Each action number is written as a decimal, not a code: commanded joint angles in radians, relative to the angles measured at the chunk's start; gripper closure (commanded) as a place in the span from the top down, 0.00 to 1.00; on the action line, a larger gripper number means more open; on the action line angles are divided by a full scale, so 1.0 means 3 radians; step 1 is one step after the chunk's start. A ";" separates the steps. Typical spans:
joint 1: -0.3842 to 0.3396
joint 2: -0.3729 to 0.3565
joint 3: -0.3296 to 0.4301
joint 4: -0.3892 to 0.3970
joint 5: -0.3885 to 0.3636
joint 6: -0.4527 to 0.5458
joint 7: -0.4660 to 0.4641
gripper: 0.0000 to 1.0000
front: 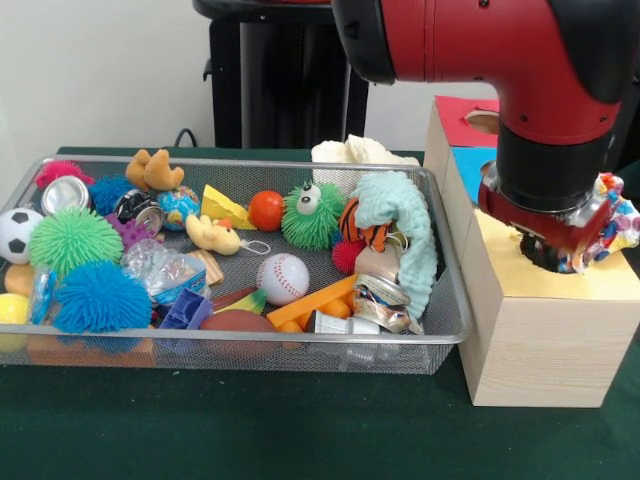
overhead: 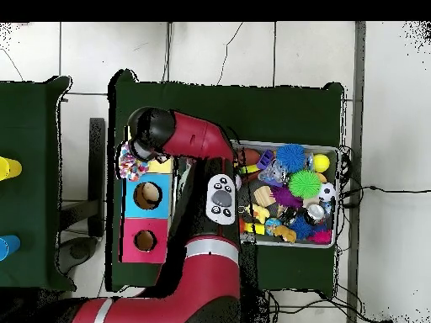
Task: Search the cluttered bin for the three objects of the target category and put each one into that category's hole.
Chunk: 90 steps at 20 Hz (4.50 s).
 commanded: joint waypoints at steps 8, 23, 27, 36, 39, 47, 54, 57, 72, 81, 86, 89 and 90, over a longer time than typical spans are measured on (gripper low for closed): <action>-0.0075 0.0656 0.0102 -0.0062 -0.0320 -0.0431 0.0092 0.00; -0.0056 0.0523 0.0139 0.0086 -0.0318 -0.0601 0.0157 1.00; -0.0085 0.0480 0.0181 0.0111 -0.0291 -0.0528 0.0108 1.00; -0.0054 0.0159 0.0124 0.0178 -0.0232 -0.0145 0.0165 1.00; -0.0015 0.0010 0.0103 0.0210 -0.0199 0.0050 0.0220 1.00; 0.0071 -0.0280 -0.0029 0.0048 -0.0263 0.0577 0.0282 1.00; 0.0053 -0.0280 -0.0023 -0.0018 -0.0286 0.0657 0.0297 1.00; 0.0029 -0.0222 -0.0016 -0.0071 -0.0295 0.0640 0.0287 1.00; -0.0024 -0.0135 -0.0007 -0.0120 -0.0327 0.0608 0.0254 1.00; -0.0072 0.0130 0.0076 -0.0038 -0.0336 0.0321 0.0181 1.00; -0.0042 0.0163 0.0072 -0.0080 -0.0343 0.0399 0.0189 1.00; -0.0041 0.0149 0.0097 0.0002 -0.0310 0.0310 0.0208 1.00; -0.0035 0.0131 0.0094 0.0007 -0.0306 0.0329 0.0218 1.00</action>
